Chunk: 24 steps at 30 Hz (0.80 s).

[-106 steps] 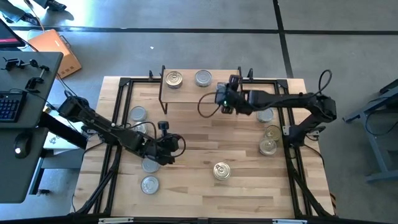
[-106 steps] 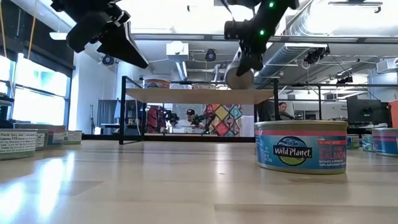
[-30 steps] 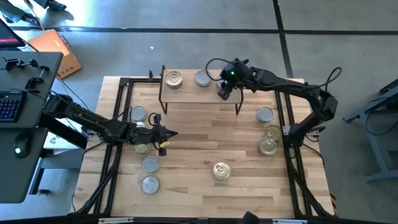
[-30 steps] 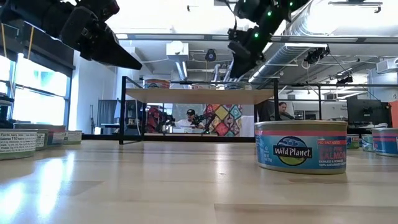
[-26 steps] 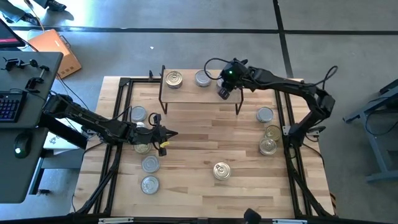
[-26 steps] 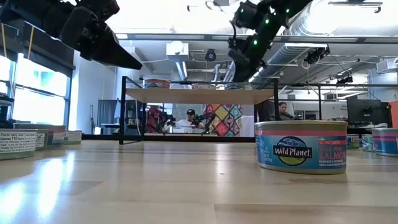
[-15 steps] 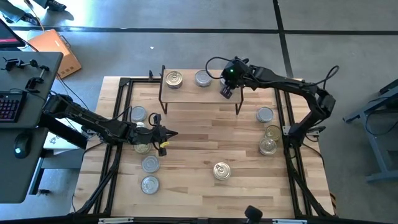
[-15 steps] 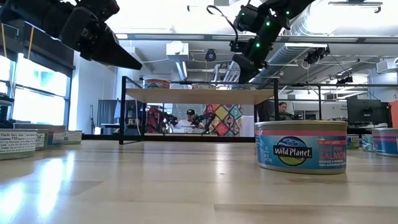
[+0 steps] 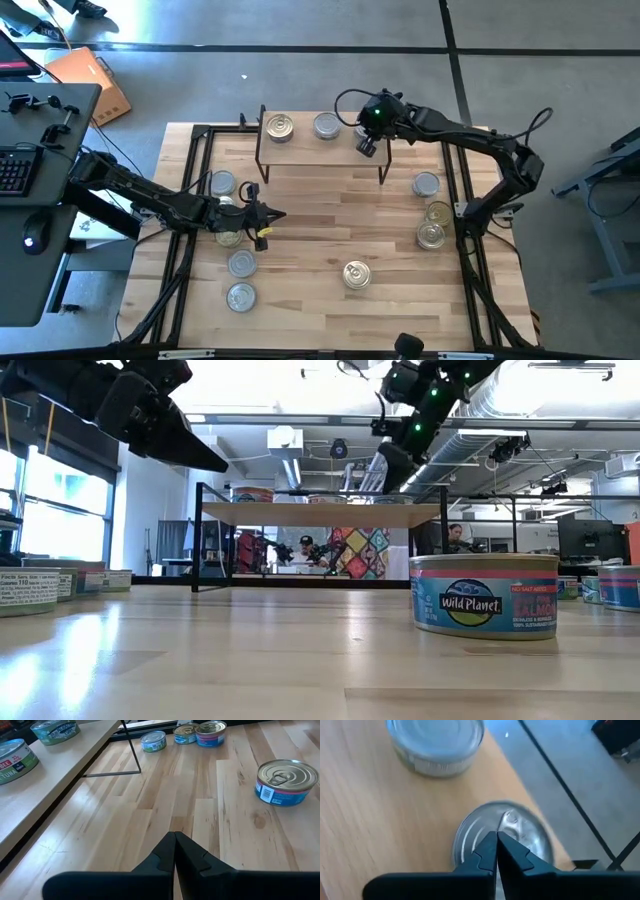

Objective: Stack canned seafood by type on shelf
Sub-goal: Put the green tuna can on the shelf, then adjust the green and white tuna can on the shelf

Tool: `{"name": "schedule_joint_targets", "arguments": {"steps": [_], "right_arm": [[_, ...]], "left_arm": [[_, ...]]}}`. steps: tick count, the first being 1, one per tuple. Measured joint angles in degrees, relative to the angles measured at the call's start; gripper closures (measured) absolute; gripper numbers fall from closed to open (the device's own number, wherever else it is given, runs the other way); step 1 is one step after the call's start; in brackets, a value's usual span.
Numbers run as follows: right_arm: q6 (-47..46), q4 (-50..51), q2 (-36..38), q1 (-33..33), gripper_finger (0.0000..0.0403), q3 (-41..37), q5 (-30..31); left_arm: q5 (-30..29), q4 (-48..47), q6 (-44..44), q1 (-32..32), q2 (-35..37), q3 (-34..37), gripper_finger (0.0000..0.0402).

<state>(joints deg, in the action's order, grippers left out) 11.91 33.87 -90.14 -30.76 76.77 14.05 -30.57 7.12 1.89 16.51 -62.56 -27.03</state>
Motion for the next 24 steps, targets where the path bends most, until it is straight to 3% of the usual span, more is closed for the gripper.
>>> {"name": "schedule_joint_targets", "arguments": {"steps": [11,17,24], "right_arm": [[-1.4,-7.8,0.7,7.1,0.0401,0.0,-3.1],[-4.4,-23.8,-0.2,10.9,0.0401,-4.0,-3.5],[-9.6,-33.7,-5.9,8.6,0.0401,-4.5,-3.2]], "left_arm": [[0.0,-0.1,0.0,0.0,0.0,0.0,0.0401],[0.0,-0.2,0.0,0.0,0.0,0.0,0.0401],[-0.4,0.7,0.0,-0.6,0.0,0.0,0.0401]]}}
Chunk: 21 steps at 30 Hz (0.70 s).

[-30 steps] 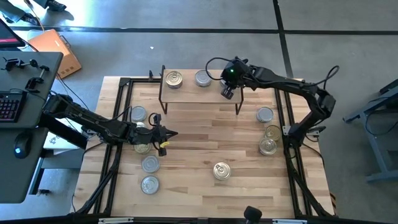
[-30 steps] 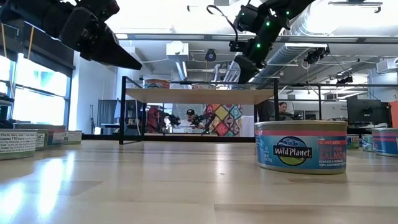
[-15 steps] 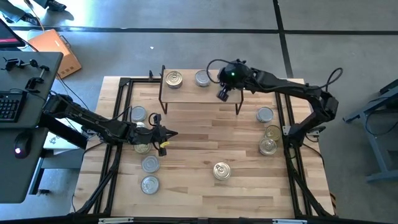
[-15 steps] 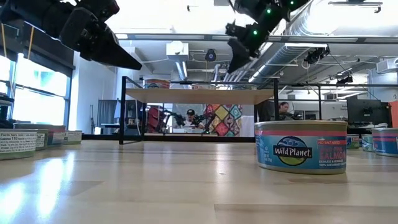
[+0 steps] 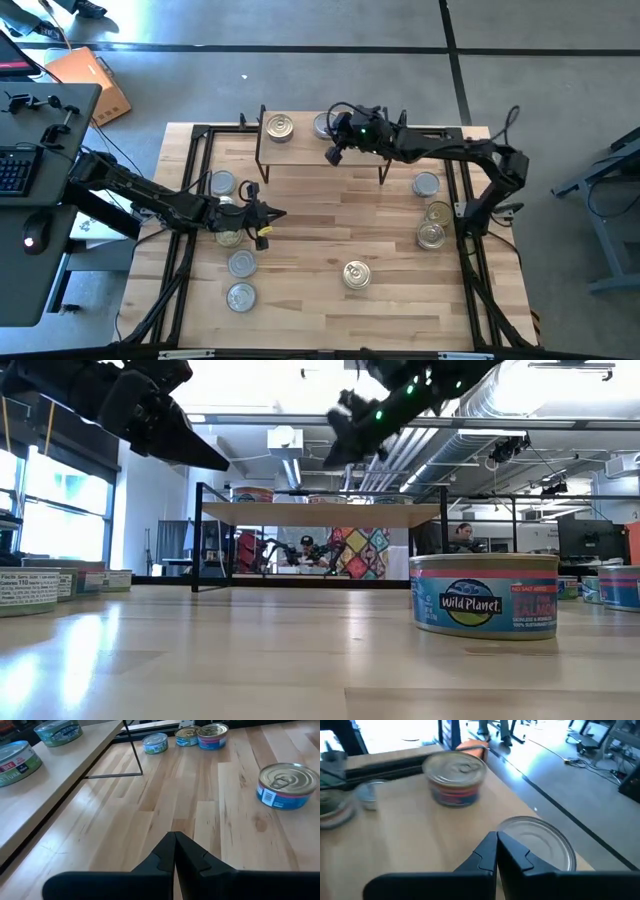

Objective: Stack canned seafood by type on shelf
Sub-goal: Adjust the green and white tuna can on the shelf

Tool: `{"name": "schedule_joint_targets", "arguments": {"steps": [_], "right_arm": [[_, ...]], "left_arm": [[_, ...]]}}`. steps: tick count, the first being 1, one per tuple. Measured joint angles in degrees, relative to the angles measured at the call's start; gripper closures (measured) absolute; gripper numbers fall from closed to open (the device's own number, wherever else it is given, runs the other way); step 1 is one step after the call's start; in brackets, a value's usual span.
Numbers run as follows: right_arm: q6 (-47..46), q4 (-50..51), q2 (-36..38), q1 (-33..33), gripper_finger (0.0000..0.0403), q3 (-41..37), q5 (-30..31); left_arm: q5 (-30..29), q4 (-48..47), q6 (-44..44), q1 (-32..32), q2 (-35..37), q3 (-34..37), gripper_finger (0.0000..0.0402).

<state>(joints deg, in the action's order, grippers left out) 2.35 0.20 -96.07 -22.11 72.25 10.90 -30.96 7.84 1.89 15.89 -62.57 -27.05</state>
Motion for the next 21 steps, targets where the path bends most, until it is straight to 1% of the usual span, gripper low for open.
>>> {"name": "schedule_joint_targets", "arguments": {"steps": [4,10,12,21], "right_arm": [[-1.4,-1.5,-2.5,-2.8,0.0401,0.0,-0.7],[-2.5,1.4,-3.4,-6.1,0.0401,0.0,-2.5],[-2.5,3.2,-3.4,-6.2,0.0401,0.0,-2.6],[-1.9,5.8,-2.8,-4.7,0.0401,0.1,-2.6]], "left_arm": [[0.0,-0.1,0.2,-1.0,0.0,0.0,0.0401],[0.0,-0.2,0.4,-2.1,0.0,0.0,0.0401],[0.0,-0.2,0.4,-2.4,0.0,0.0,0.0401],[0.2,-0.3,0.4,-2.4,0.0,0.0,0.0401]]}}
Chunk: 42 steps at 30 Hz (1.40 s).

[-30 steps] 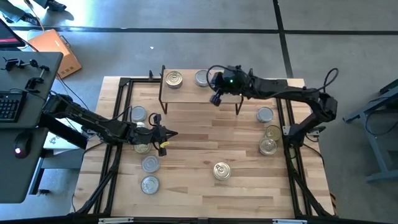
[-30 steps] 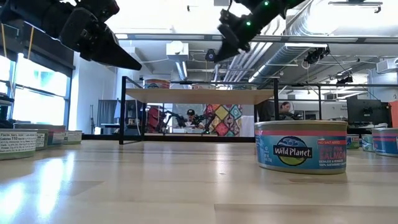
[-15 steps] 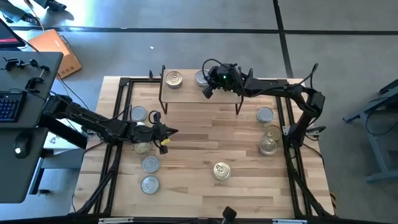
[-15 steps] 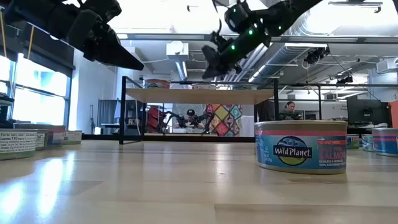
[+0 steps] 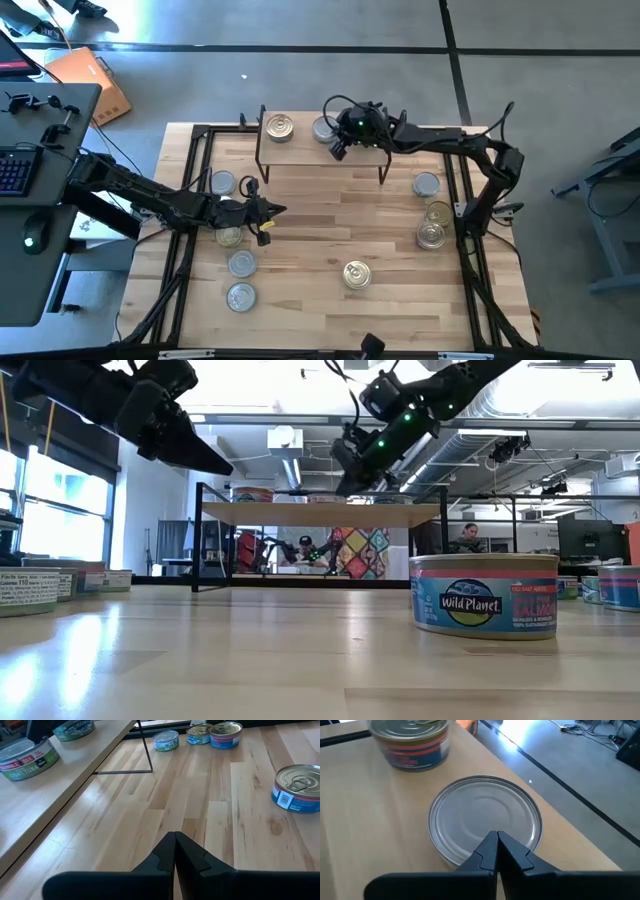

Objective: Stack canned seafood by type on shelf
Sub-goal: Adjust the green and white tuna can on the shelf

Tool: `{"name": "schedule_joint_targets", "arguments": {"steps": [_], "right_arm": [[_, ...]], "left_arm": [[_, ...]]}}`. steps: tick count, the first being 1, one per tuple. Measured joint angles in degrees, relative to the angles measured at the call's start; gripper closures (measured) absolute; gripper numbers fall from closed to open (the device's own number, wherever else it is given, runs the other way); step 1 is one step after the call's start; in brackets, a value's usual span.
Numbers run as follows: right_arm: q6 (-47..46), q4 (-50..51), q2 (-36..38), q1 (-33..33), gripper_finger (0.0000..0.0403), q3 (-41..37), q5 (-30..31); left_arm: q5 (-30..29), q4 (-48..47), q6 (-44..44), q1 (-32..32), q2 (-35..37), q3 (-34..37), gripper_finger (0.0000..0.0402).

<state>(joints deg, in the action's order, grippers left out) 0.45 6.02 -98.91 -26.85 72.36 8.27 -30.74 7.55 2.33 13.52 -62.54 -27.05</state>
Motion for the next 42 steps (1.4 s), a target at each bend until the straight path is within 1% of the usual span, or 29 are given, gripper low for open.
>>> {"name": "schedule_joint_targets", "arguments": {"steps": [28,34,38,39,42], "right_arm": [[-0.4,-1.1,0.6,0.2,0.0401,-0.1,0.5],[3.1,-1.6,2.9,2.4,0.0401,-0.1,-2.7],[4.7,0.2,2.4,3.6,0.0401,-0.1,-9.8],[5.1,0.5,2.0,4.0,0.0401,-0.1,-10.8],[5.9,2.4,0.2,4.6,0.0401,-0.1,-10.4]], "left_arm": [[0.0,-0.2,0.1,0.0,0.0,0.0,0.0401],[0.0,-0.2,0.1,0.0,0.0,0.0,0.0402],[0.0,-0.2,0.0,0.0,0.0,0.0,0.0402],[0.0,-0.2,0.1,0.0,0.0,0.0,0.0401],[0.0,-0.2,0.1,0.0,0.0,0.0,0.0401]]}}
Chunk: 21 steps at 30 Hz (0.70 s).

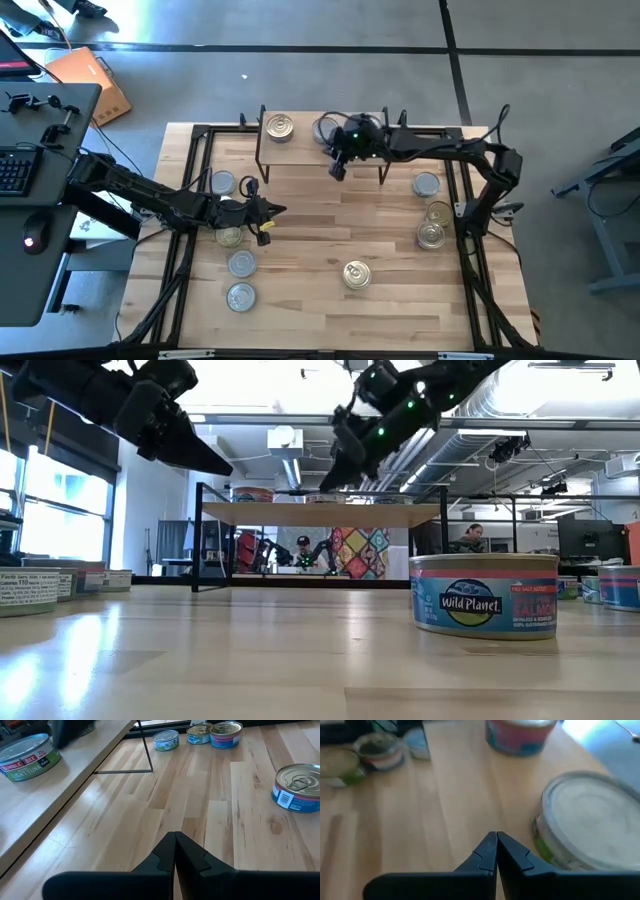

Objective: Stack canned seafood by type on shelf
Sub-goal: Adjust the green and white tuna can on the shelf

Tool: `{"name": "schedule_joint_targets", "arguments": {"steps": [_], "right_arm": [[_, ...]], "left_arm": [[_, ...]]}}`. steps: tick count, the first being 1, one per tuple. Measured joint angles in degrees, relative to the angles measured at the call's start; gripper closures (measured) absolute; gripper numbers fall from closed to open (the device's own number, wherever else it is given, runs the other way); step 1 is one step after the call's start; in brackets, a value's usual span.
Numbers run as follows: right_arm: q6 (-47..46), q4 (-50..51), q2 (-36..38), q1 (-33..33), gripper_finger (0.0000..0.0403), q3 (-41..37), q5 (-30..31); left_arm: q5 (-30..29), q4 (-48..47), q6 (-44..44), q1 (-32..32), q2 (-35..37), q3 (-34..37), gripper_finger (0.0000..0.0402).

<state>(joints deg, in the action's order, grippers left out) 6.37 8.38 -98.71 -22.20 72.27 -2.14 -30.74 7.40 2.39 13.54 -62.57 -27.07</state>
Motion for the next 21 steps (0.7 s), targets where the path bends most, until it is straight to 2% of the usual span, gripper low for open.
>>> {"name": "schedule_joint_targets", "arguments": {"steps": [5,21], "right_arm": [[0.2,-0.6,-2.6,0.1,0.0401,0.0,5.2],[0.1,-5.7,-3.3,-0.4,0.0401,0.0,10.7]], "left_arm": [[0.0,-0.1,0.0,0.0,0.0,0.0,0.0402],[0.2,-0.1,0.0,0.0,0.0,0.0,0.0401]]}}
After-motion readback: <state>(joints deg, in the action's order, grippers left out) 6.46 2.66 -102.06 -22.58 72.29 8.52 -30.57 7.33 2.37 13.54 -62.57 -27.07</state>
